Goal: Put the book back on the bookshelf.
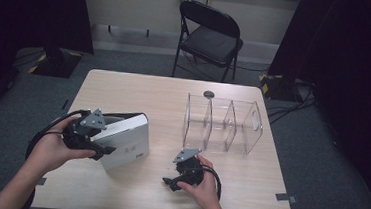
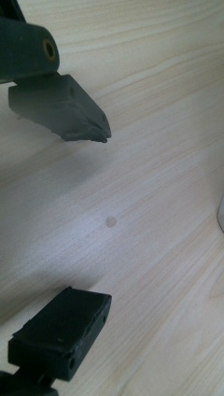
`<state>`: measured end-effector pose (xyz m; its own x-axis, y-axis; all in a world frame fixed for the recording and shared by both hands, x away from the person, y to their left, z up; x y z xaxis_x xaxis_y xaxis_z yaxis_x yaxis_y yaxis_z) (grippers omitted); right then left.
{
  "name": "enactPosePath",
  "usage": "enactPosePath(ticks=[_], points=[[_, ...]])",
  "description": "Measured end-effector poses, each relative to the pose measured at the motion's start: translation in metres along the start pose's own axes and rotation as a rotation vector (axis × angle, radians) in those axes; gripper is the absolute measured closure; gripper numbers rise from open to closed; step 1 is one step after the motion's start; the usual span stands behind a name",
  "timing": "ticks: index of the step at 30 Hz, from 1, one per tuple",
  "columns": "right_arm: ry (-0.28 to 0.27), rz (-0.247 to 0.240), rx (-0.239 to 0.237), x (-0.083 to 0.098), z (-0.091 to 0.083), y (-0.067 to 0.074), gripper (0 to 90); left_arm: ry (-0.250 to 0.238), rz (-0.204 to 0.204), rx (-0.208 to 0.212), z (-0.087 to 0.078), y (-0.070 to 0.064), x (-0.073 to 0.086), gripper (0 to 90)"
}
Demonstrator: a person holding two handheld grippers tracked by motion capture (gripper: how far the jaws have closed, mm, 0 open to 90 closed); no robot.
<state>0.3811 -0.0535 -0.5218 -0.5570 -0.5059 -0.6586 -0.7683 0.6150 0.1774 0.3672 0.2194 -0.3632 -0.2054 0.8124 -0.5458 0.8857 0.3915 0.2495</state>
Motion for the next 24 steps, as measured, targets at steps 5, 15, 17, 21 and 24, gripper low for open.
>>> enactPosePath(ticks=[5, 15, 17, 21, 24], points=[[-0.015, -0.032, 0.021, 0.003, 0.001, 0.002, 14.8, 0.008, 0.011, -0.001, 0.002, 0.001, -0.002, 41.6], [-0.061, -0.031, 0.015, 0.008, 0.001, 0.002, 13.4, 0.020, 0.050, 0.044, 0.000, -0.001, -0.002, 54.4], [-0.069, -0.025, 0.013, 0.008, 0.001, 0.002, 13.4, 0.030, 0.056, 0.043, 0.000, -0.002, -0.003, 55.0], [-0.075, -0.031, 0.013, 0.009, 0.001, 0.002, 13.4, 0.029, 0.086, 0.043, 0.000, -0.008, -0.005, 55.4], [-0.077, -0.030, 0.016, 0.009, 0.001, 0.002, 13.4, 0.032, 0.125, 0.039, -0.001, -0.015, -0.005, 55.6]])
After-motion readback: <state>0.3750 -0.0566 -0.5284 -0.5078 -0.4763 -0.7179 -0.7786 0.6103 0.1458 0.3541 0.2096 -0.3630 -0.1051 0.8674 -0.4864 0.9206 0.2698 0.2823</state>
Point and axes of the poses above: each handheld gripper's, and its own axes: z roughly forward along the jaws, x roughly out of its underside, y roughly to its left, the point moved 4 cm from there along z, roughly forward along the jaws, and after that the axes turned 12 degrees about z, right-handed, at the moved point
